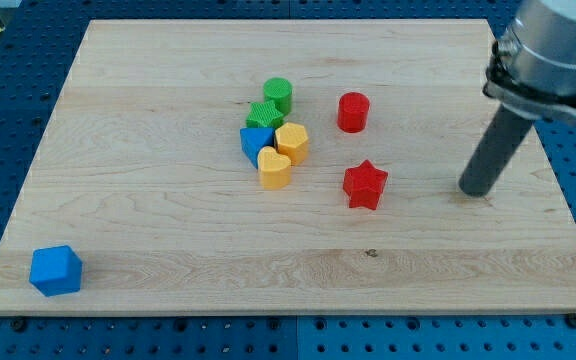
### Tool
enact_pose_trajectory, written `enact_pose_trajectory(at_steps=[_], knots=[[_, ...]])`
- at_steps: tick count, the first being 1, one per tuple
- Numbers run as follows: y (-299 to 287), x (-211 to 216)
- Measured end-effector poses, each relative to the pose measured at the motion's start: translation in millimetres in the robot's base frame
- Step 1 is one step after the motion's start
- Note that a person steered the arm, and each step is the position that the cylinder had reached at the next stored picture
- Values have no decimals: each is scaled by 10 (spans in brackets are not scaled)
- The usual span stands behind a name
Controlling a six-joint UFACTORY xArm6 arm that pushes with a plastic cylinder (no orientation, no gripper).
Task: Push the red star to the bottom right of the yellow heart
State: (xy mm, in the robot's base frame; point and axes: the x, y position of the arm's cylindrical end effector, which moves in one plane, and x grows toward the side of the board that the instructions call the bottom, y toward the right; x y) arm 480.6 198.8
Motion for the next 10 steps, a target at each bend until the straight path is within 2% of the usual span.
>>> enact_pose_trajectory(at_steps=[1,3,5,10], knots=[[-228,-198],[-740,-162],[-795,10],[-1045,10]])
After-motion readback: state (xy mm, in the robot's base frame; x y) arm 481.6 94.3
